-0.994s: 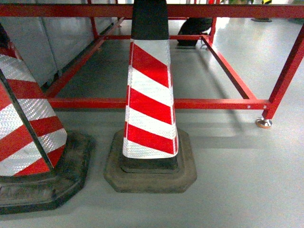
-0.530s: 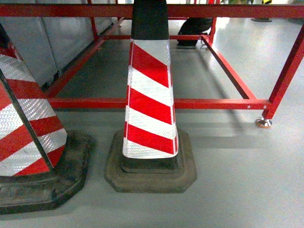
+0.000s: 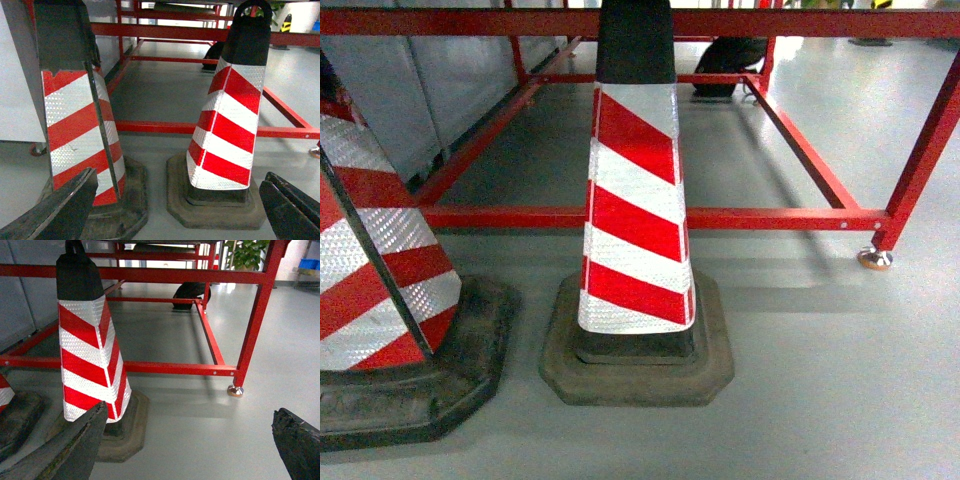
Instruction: Sort blue parts and orange caps into right shelf containers
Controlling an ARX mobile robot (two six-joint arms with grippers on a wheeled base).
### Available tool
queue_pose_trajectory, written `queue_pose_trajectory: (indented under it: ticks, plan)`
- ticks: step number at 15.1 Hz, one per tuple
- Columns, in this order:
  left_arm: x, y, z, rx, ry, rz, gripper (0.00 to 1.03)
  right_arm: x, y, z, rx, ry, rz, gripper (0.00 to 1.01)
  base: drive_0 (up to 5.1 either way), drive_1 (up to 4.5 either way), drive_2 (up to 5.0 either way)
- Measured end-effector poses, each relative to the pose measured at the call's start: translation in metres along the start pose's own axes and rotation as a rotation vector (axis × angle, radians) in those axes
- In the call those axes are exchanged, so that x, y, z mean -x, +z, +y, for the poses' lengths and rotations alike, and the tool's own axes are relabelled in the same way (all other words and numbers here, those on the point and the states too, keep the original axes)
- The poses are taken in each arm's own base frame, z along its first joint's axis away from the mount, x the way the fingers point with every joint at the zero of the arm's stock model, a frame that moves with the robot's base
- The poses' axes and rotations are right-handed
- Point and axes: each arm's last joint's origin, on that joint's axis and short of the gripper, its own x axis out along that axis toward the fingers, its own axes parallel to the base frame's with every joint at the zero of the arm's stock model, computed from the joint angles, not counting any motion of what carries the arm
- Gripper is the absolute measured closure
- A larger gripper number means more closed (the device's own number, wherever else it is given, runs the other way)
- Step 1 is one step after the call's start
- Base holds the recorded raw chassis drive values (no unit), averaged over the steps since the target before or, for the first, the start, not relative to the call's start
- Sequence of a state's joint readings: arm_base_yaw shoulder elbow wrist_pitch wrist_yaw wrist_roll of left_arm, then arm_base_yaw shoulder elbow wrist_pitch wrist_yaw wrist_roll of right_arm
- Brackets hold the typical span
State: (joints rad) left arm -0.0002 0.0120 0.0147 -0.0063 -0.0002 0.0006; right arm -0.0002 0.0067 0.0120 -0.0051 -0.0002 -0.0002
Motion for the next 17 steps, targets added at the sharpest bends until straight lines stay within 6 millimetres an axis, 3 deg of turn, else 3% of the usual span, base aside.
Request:
queue_pose_trajectory:
  ticks: [17]
  plan:
    - [0.0, 0.0002, 0.0001, 0.0, 0.002, -0.002, 0.05, 0.0, -0.0001, 0.0, 0.0, 0.001, 0.001, 0.03, 0.0, 0.04, 0.0]
